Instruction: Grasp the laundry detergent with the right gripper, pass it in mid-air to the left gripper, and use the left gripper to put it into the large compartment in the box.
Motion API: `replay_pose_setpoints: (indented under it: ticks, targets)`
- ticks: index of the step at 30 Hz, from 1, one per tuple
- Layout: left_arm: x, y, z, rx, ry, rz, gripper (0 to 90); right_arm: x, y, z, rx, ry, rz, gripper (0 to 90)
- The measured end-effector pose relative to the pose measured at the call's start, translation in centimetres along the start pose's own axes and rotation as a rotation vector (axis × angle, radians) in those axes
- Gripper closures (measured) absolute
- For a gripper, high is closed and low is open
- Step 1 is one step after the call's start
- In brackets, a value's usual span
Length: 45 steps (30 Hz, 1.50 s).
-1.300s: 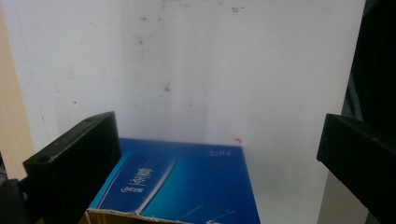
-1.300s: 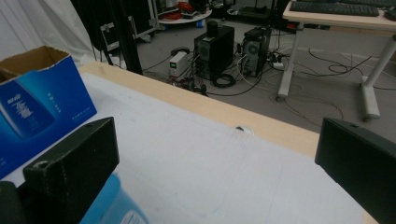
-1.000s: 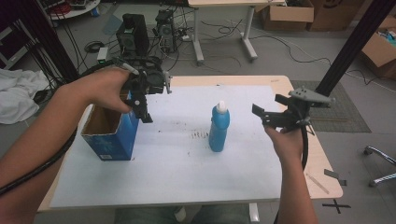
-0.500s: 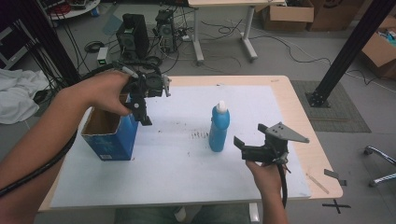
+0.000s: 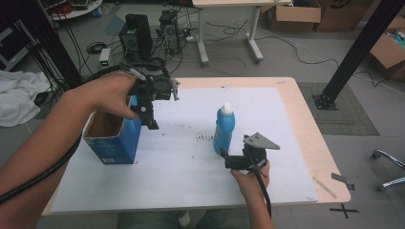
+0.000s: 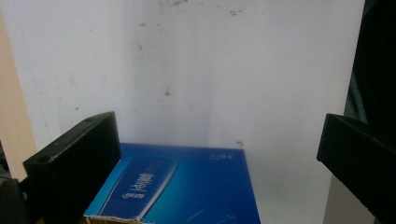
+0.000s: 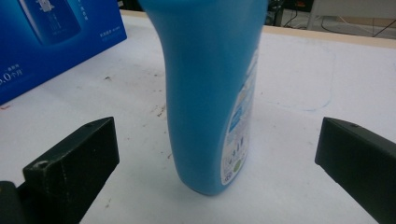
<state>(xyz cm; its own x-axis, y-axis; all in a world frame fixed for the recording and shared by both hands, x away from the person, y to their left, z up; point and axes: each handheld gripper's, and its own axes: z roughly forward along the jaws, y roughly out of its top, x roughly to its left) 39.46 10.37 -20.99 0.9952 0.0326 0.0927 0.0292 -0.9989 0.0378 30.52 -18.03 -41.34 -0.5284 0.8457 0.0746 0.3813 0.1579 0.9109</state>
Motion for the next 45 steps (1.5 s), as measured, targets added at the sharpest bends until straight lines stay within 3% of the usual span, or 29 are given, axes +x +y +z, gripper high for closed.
replay_pose_setpoints:
  ticks: [8, 17, 20, 34, 45]
  targets:
    - [0.1, -0.2, -0.1, 0.004, 0.000, -0.005, 0.1, 0.8, -0.4, 1.7, -0.005, -0.052, -0.021, 0.0]
    - [-0.2, 0.0, -0.1, 0.008, 0.000, -0.001, 0.1, 1.4, -0.5, 3.7, -0.010, -0.077, 0.004, 0.0]
    - [-0.1, 0.1, 0.0, 0.019, -0.003, -0.001, 0.1, 1.7, -0.3, 4.1, -0.020, -0.122, 0.011, 0.0]
    - [-0.1, 0.5, 0.2, 0.026, -0.008, 0.005, 0.1, 1.7, 0.2, 6.2, -0.037, -0.175, 0.039, 0.1]
    - [0.1, 0.4, 0.4, 0.024, -0.016, -0.005, 0.1, 1.9, 0.1, 6.7, -0.050, -0.211, 0.041, 10.9]
